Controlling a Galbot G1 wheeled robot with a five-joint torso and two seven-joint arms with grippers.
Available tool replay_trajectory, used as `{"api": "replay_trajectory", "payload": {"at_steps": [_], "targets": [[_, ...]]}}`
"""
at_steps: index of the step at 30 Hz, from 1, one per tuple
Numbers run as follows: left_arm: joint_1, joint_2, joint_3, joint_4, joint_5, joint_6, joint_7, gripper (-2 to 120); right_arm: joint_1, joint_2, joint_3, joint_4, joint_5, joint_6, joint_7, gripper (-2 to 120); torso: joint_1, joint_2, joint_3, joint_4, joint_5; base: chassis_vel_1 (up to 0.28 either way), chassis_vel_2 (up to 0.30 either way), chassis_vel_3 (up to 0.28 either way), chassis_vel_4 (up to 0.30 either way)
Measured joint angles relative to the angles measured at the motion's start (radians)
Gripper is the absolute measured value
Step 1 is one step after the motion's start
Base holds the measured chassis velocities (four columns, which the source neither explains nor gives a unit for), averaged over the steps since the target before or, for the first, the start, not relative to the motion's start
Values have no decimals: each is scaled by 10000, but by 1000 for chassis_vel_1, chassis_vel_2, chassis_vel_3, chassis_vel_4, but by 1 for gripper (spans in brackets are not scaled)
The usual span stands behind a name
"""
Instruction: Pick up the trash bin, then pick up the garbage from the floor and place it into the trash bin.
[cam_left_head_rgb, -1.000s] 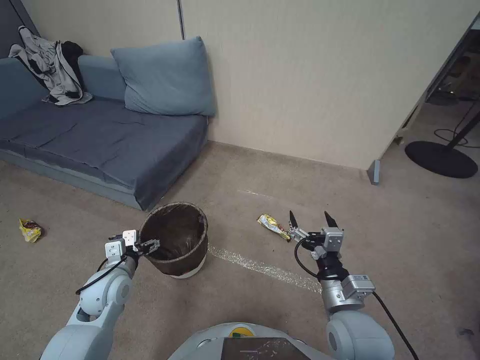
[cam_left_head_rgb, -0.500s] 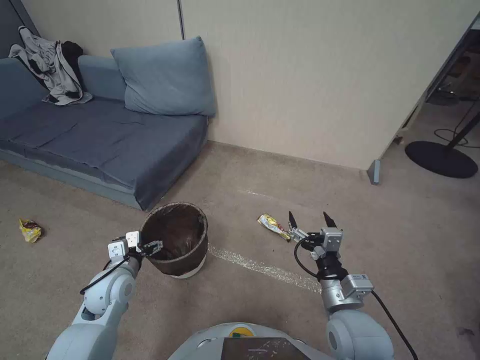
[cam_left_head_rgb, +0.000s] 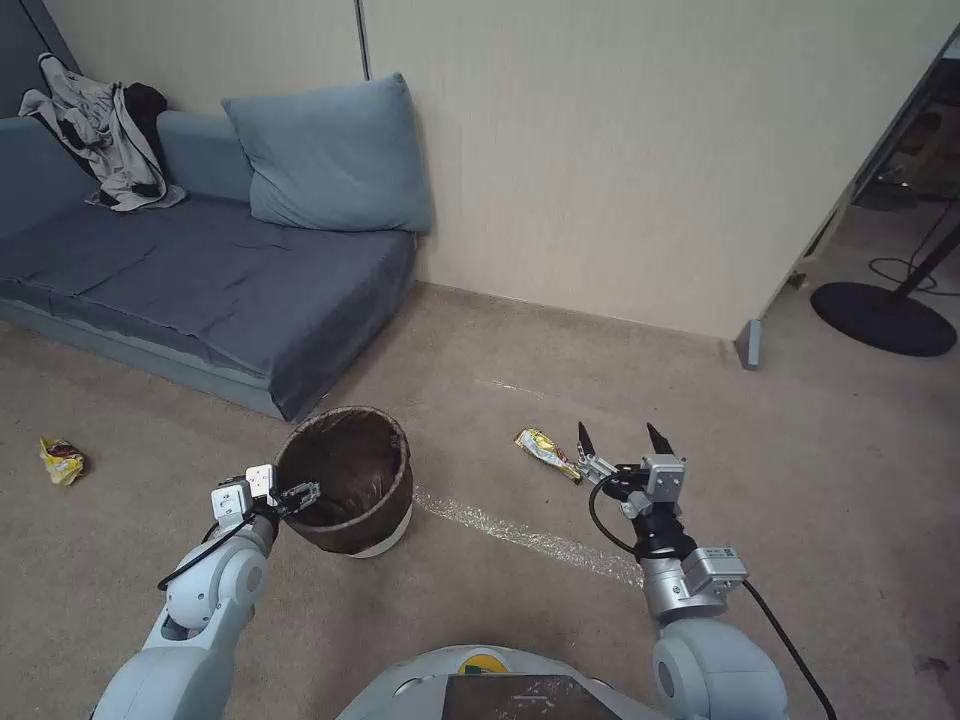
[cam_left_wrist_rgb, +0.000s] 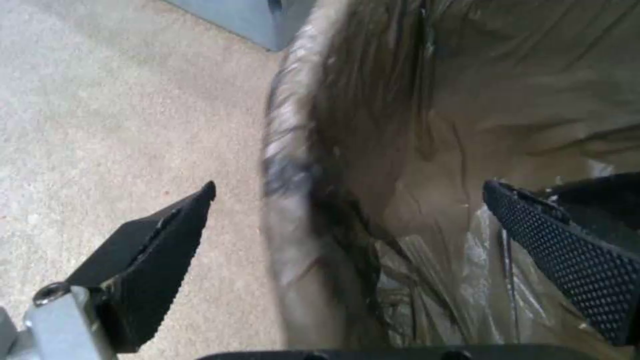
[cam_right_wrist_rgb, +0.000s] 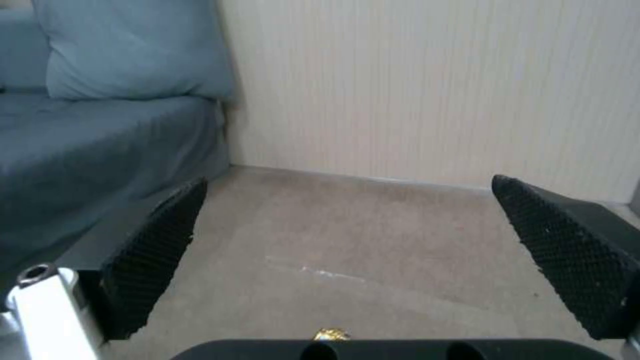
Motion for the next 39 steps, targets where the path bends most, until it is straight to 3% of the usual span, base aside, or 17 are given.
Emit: {"api": "replay_trajectory", "payload": {"at_steps": [4,12,22,24,28,33,39], "targets": [[-11,19,47,87,-94,6,-19,91,5,44,-8,-2,-6,-1,-2,100,0,0,1,-2,-5,0,0,0,0],[-13,68,43,97,-176,-57,-18,56,9,110,-11,-26,-32,-6,-11,100,0,0,1,0,-2,0,0,0,0],[-68,100,113,91,-165,-133,-67,27,56,153,-35,-120,-81,-7,-17,100,0,0,1,-1,-3,0,0,0,0],[-61,97,137,56,-155,-261,-188,14,106,133,-40,-182,-82,-7,-18,100,0,0,1,-1,-3,0,0,0,0],[-8,69,143,-59,-121,-384,-323,7,185,93,-40,-279,-79,-14,-17,100,0,0,1,-3,-7,0,0,0,0],[141,35,145,-267,114,-628,-424,7,238,65,-41,-347,-77,-18,-15,100,0,0,2,-3,-10,0,0,0,0],[611,-14,145,-1165,165,-1087,-560,3,316,-29,-26,-371,1,-39,3,100,0,-1,2,-1,-6,0,0,0,0]]}}
